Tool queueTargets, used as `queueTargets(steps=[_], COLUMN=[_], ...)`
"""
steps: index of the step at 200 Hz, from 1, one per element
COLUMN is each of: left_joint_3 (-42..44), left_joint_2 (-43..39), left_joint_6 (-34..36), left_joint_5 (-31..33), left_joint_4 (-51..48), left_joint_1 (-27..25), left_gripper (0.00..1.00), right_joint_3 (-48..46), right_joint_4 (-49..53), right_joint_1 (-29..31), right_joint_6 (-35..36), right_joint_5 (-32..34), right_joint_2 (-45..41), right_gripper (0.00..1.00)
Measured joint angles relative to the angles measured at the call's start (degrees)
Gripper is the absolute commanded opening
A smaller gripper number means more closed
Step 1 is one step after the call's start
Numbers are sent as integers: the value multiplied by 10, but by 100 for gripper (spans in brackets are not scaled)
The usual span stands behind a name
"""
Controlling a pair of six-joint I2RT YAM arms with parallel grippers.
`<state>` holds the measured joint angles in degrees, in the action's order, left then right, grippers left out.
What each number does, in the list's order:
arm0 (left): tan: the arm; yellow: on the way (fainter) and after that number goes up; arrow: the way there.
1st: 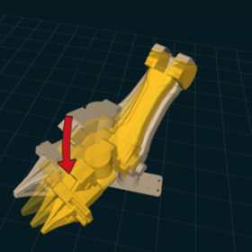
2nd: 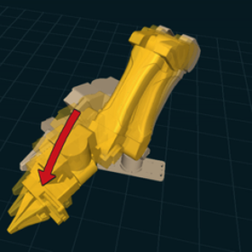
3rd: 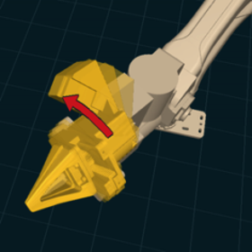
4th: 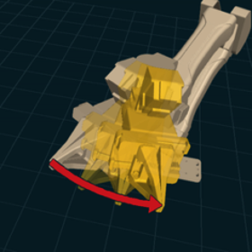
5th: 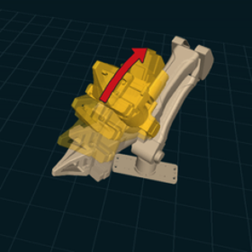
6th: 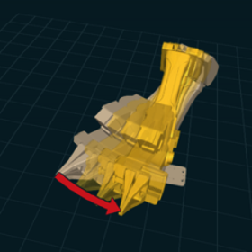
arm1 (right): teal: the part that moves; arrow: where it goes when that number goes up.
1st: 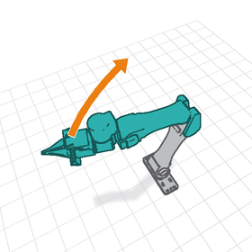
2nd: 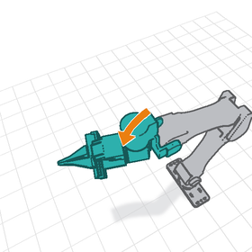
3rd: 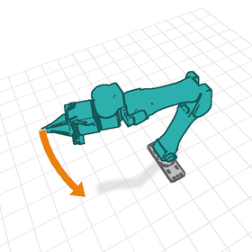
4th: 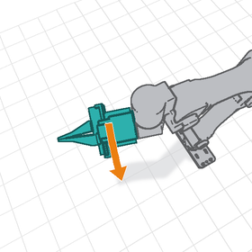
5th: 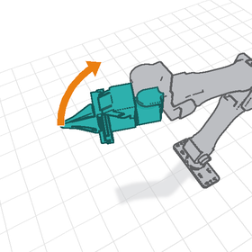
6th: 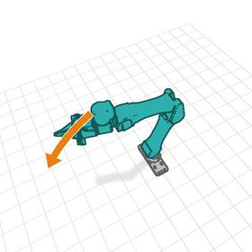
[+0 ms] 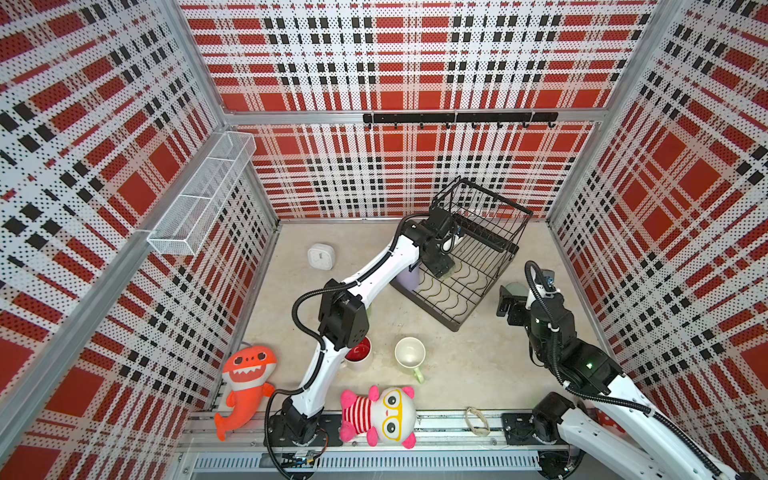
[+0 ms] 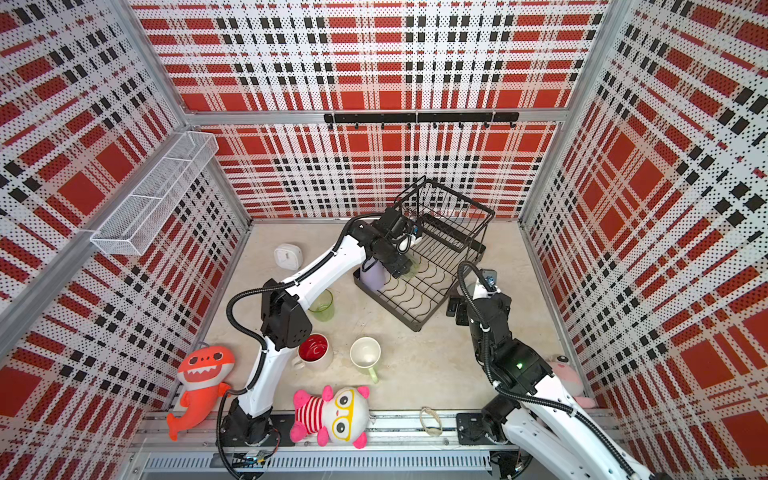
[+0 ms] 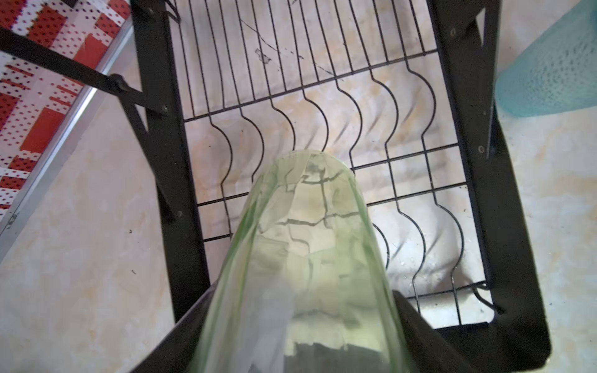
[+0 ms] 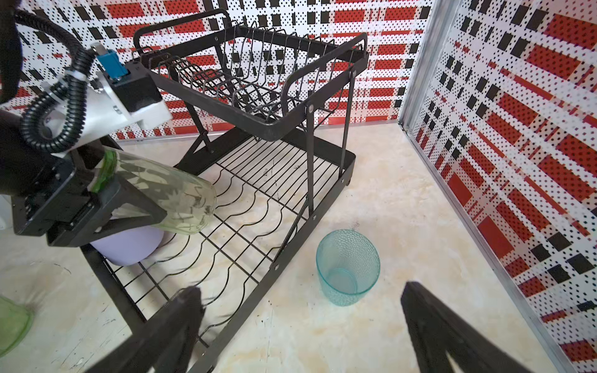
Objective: Load the cups into the dish rack
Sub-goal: 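Lower the green tumbler sideways into the rack beside the lavender cup with the left gripper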
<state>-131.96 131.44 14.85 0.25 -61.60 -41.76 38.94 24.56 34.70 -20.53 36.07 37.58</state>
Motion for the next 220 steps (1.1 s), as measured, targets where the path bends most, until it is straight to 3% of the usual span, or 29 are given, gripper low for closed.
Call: queueTargets(steps=[41,220], left_joint_3=[53,135], left_joint_2=[0,-55], left_joint_6=[2,-5], left_joint_5=[2,35], left_joint_4=[-11,-15], left_joint_1=[-18,-34], left_gripper=[67,76], right_joint_3=[0,15], right_joint_4=[1,37], right_joint_1=[0,0], right_joint_6=[-1,-32], right_joint_5=[0,-24], right_joint_2=[-4,0], right_gripper=[100,100])
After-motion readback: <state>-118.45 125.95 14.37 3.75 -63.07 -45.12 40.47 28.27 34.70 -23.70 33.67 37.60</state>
